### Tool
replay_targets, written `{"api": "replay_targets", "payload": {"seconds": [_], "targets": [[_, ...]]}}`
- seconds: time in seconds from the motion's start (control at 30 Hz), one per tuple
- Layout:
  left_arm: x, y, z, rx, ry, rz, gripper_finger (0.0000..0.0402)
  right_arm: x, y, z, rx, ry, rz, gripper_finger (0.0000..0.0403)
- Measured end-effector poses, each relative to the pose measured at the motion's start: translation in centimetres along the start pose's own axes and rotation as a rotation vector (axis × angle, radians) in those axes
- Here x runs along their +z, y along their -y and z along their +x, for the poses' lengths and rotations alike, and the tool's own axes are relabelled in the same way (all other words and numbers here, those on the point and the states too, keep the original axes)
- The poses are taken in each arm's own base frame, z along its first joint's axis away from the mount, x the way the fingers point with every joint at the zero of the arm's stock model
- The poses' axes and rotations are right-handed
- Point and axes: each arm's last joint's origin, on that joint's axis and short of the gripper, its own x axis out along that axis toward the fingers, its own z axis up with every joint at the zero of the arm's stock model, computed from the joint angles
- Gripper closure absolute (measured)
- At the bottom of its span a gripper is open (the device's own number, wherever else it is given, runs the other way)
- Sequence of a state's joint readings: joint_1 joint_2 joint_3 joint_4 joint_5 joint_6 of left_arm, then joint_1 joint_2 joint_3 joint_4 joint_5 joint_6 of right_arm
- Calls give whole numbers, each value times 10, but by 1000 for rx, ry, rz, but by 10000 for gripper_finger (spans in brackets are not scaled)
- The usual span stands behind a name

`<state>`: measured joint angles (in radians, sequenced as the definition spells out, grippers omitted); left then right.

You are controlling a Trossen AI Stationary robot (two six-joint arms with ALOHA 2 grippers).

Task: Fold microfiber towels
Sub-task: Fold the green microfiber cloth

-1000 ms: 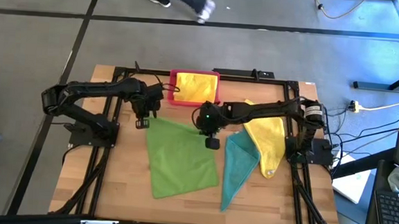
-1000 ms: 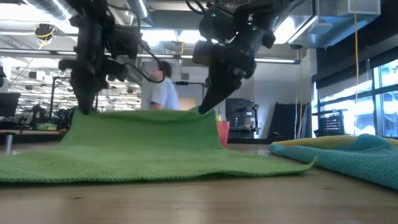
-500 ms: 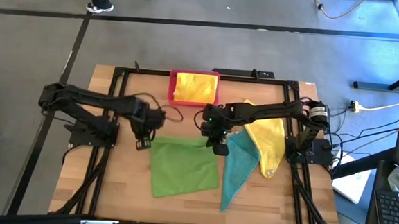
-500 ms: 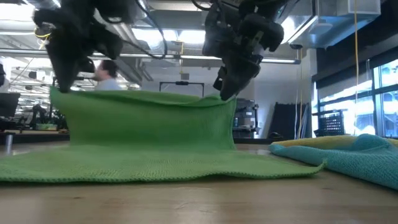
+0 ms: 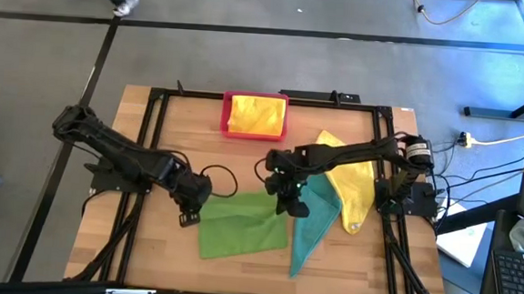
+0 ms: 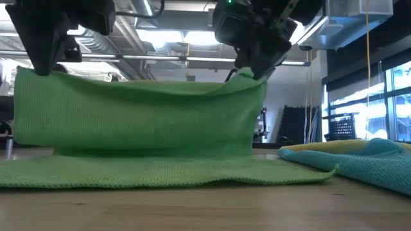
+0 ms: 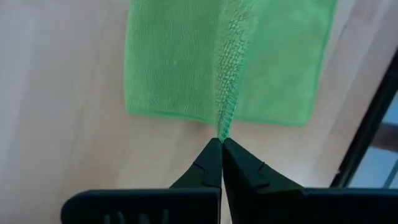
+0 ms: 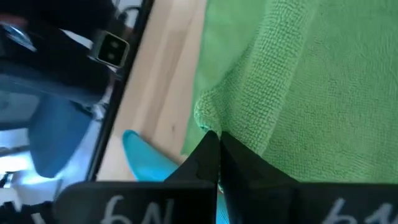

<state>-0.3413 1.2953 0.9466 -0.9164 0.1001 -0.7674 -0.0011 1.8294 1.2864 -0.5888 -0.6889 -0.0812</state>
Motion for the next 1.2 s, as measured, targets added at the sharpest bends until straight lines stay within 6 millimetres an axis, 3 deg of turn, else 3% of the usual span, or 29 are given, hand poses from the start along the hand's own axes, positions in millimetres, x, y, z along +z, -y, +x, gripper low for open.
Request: {"api": "replay_targets", "payload": {"seconds": [0.2,0.47,1.2], "targets": [[-1,12,4,-43,89,32,402,-13,-8,20,-94,-62,34,393],[-6,13,23,-52,96,24,402,-40,-11,46,-79,-98,161,393],[-11,46,66,-118,64,-52,402,-38,-36,68,-25,-34,9,393]]}}
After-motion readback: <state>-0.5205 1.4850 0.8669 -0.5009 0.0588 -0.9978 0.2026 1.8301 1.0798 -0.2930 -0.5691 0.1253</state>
